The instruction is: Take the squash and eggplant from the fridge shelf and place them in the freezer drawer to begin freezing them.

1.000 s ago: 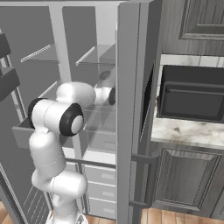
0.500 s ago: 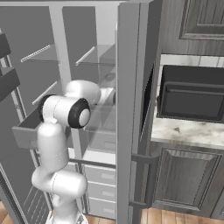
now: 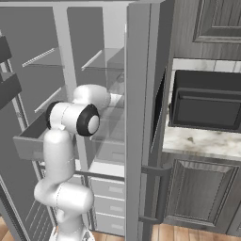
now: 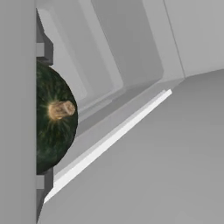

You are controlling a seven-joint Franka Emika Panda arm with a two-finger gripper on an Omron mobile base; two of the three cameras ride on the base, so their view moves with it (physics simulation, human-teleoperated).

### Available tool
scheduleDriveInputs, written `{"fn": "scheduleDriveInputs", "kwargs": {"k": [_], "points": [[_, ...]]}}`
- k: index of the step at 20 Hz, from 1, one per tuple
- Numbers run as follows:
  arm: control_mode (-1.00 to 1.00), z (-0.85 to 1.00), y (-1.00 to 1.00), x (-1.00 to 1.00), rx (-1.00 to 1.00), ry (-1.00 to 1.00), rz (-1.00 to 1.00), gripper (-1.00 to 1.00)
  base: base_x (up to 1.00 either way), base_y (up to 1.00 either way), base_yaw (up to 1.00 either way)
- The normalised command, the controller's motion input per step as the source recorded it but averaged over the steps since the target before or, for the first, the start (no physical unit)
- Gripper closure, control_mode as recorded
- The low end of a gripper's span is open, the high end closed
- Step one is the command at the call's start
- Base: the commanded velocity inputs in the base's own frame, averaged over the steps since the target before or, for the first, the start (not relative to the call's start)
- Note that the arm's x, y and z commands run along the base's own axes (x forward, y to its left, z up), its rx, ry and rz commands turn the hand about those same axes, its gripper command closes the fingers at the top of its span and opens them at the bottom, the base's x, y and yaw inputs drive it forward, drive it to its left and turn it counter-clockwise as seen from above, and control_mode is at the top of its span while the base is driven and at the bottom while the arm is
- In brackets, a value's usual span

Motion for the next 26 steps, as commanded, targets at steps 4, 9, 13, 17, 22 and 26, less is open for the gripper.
{"fn": "scheduleDriveInputs", "kwargs": {"k": [4, 9, 13, 17, 22, 26], "points": [[-1.00, 0.00, 0.00, -0.03, 0.00, 0.00, 0.00, 1.00, 0.00, 0.00, 0.00], [-1.00, 0.00, 0.01, -0.39, 0.00, 0.00, 0.00, 1.00, 0.00, 0.00, 0.00], [-1.00, 0.00, 0.10, -0.69, 0.00, 0.00, 0.03, 1.00, 0.00, 0.00, 0.00], [-1.00, 0.00, 0.20, -0.80, 0.00, -0.03, 0.06, 1.00, 0.00, 0.00, 0.00], [-1.00, 0.14, 0.36, -0.90, 0.00, -0.08, 0.10, 1.00, 0.00, 0.00, 0.00], [-1.00, 0.33, 0.46, -0.91, 0.00, -0.08, 0.13, 1.00, 0.00, 0.00, 0.00]]}}
